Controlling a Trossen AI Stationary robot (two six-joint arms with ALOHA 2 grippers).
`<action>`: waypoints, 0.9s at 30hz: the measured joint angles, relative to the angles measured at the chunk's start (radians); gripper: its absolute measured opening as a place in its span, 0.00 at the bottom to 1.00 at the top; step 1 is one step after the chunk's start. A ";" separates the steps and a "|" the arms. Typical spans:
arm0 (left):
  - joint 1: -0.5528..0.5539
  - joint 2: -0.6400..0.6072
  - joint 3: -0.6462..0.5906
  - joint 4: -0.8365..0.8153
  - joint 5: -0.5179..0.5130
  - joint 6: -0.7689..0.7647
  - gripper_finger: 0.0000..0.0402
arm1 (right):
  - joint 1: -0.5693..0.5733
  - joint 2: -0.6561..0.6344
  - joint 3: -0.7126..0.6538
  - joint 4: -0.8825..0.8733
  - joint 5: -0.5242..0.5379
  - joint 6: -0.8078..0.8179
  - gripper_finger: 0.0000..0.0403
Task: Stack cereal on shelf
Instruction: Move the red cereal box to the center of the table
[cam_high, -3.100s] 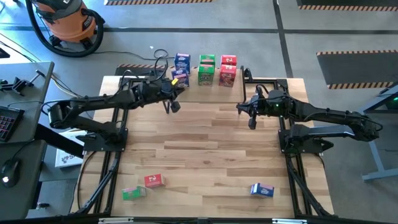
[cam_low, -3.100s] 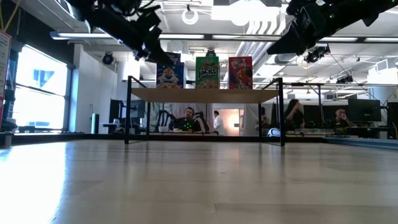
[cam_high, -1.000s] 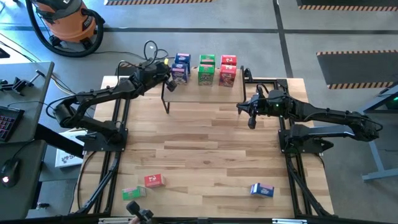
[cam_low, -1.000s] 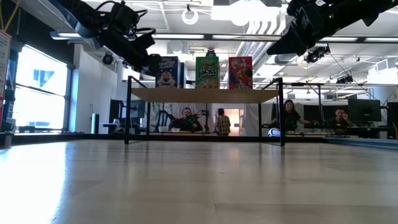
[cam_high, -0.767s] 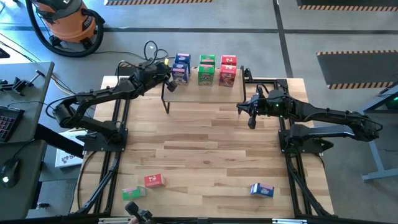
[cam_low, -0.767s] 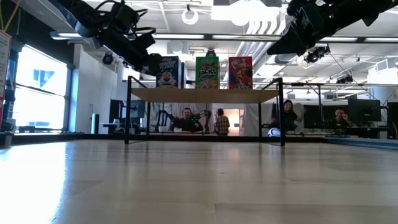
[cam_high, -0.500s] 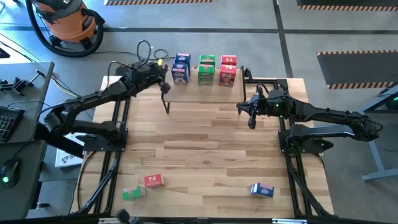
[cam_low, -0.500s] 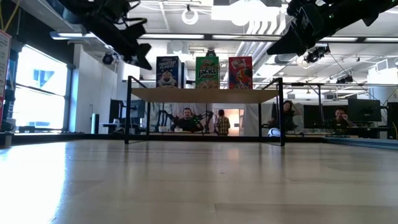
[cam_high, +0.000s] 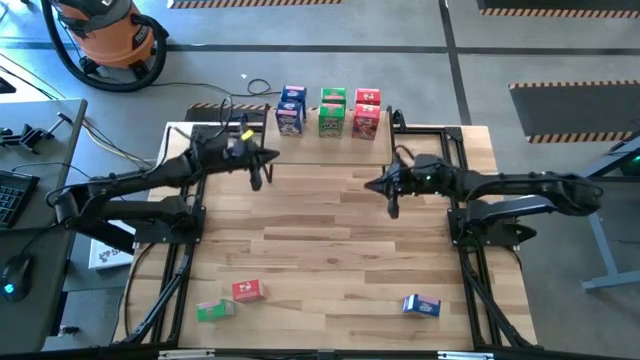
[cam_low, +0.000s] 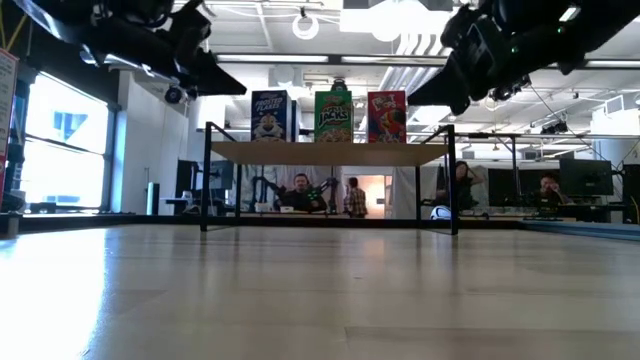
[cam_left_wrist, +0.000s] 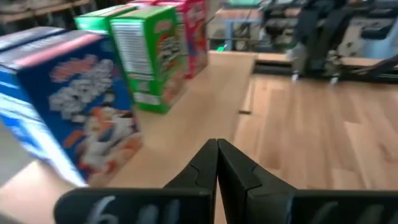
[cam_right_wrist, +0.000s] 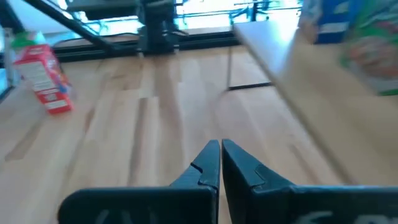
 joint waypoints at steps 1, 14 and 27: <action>-0.018 -0.010 -0.023 0.025 0.000 -0.004 0.00 | 0.015 0.023 -0.005 0.025 0.005 0.011 0.00; -0.298 -0.021 0.106 -0.357 0.059 -0.064 0.00 | 0.162 0.183 -0.010 0.276 0.123 -0.077 0.00; -0.810 0.212 0.556 -1.182 -0.210 -0.517 0.04 | 0.153 0.179 -0.010 0.313 0.118 -0.189 0.00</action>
